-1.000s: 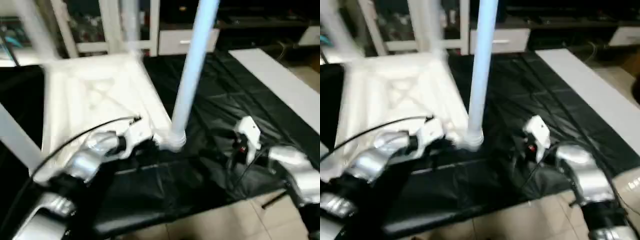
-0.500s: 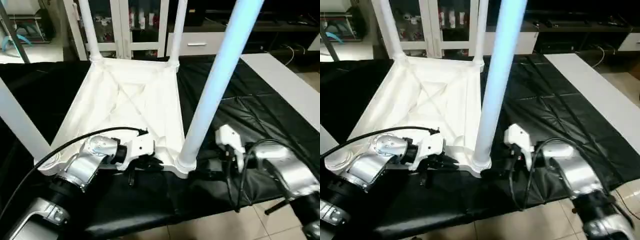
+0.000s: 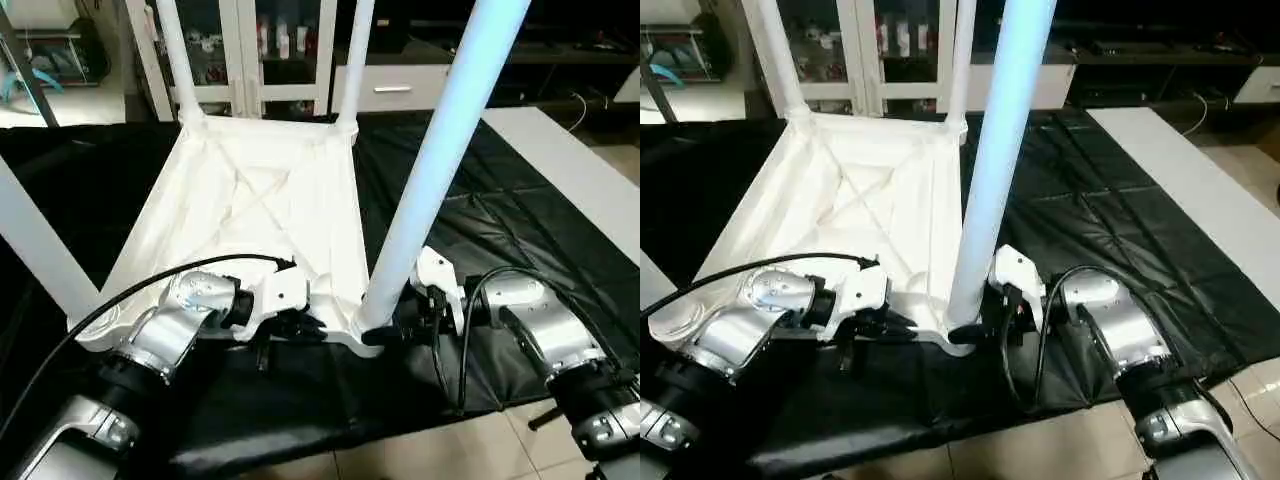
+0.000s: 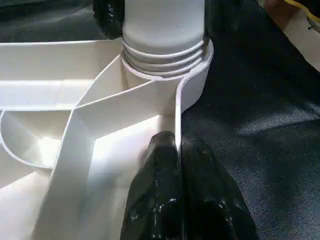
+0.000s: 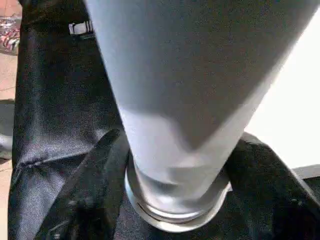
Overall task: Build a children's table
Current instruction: Rotate leg to tighten
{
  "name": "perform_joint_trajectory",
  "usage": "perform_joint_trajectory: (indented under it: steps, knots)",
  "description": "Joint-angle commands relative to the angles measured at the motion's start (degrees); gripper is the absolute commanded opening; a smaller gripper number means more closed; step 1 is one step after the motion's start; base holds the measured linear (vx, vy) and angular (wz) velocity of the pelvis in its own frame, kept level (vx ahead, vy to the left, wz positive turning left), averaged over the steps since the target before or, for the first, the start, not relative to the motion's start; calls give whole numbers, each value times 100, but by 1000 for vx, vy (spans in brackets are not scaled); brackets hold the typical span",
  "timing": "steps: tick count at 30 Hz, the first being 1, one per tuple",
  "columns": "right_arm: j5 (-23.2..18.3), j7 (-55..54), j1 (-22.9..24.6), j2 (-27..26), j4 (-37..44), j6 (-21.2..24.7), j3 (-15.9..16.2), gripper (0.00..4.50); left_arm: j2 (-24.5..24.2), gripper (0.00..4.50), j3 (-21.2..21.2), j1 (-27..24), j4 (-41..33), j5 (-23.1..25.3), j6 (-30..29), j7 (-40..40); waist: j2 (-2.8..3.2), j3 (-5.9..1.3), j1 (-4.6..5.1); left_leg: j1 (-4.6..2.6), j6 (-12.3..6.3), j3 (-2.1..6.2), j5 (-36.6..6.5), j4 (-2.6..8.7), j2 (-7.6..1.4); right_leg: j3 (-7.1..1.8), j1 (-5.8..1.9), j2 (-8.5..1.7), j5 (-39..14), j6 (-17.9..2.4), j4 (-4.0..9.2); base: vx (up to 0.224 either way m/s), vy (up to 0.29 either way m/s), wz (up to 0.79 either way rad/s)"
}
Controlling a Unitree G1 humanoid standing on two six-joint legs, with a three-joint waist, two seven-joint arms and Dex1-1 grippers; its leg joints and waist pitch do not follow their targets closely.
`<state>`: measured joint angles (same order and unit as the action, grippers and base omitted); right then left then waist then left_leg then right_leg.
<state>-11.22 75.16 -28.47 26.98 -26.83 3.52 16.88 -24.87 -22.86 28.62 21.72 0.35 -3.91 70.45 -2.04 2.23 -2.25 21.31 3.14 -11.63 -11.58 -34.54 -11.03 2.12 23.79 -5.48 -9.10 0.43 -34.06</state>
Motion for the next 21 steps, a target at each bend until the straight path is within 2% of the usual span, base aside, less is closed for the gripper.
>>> perform_joint_trajectory:
  steps: [1,6,9,10,13,15,16,18,20,21]
  knots:
    - [118,116,-24,-4,-95,-53,118,263,57,0,-258,-63,35,122,-45,123,-46,-329,32,-98,-326,67,-1092,427,-231,-164,-226,-223,-1204,-1418,313,0,0,0]
    - [164,160,-67,-51,-270,-183,123,242,53,0,-273,-74,21,133,-64,138,-47,-323,43,-99,-307,74,-1144,436,-232,-161,-228,-218,-1265,-1399,318,0,0,0]
    - [200,119,-65,-101,-414,-241,89,224,46,0,-293,-104,-16,131,-109,158,-76,-327,48,-99,-284,72,-1201,437,-235,-162,-223,-223,-1351,-1380,327,0,0,0]
    - [199,75,-66,-121,-453,-238,67,221,50,0,-288,-110,-22,125,-117,151,-59,-319,57,-100,-238,83,-1295,455,-236,-161,-217,-218,-1441,-1351,343,0,0,0]
    - [187,-770,-122,-438,-746,-10,-230,215,237,0,-117,-98,-16,77,-354,-240,-86,-312,86,-96,-144,92,-1492,473,-233,-161,-213,-218,-1614,-1298,360,0,0,0]
    - [197,-1204,-128,-599,-867,113,-343,213,420,0,-4,-36,67,97,-522,-609,-86,-286,124,-113,0,110,-1834,501,-231,-158,-184,-209,-2057,-1180,405,0,0,0]
    - [172,-1427,-126,-711,-917,232,-410,212,527,0,50,-5,95,69,-648,-751,-98,-292,186,-104,155,154,-2054,515,-222,-144,-189,-217,-2413,-1022,427,0,0,0]
    - [157,-1819,-123,-918,-979,406,-494,211,726,0,130,62,151,66,-865,-1049,-115,-292,266,-100,175,167,-2225,505,-205,-141,-166,-221,-2651,-939,462,0,0,0]
    - [187,-2645,-172,-1334,-1148,592,-664,210,1081,0,233,229,359,245,-1150,-1760,-114,-279,316,-116,172,184,-2358,489,-190,-127,-130,-229,-3046,-805,533,0,0,0]
    - [192,-2792,-188,-1402,-1187,605,-700,209,1136,0,252,259,401,280,-1205,-1884,-114,-279,316,-116,172,184,-2358,489,-190,-127,-130,-229,-3046,-805,533,0,0,0]
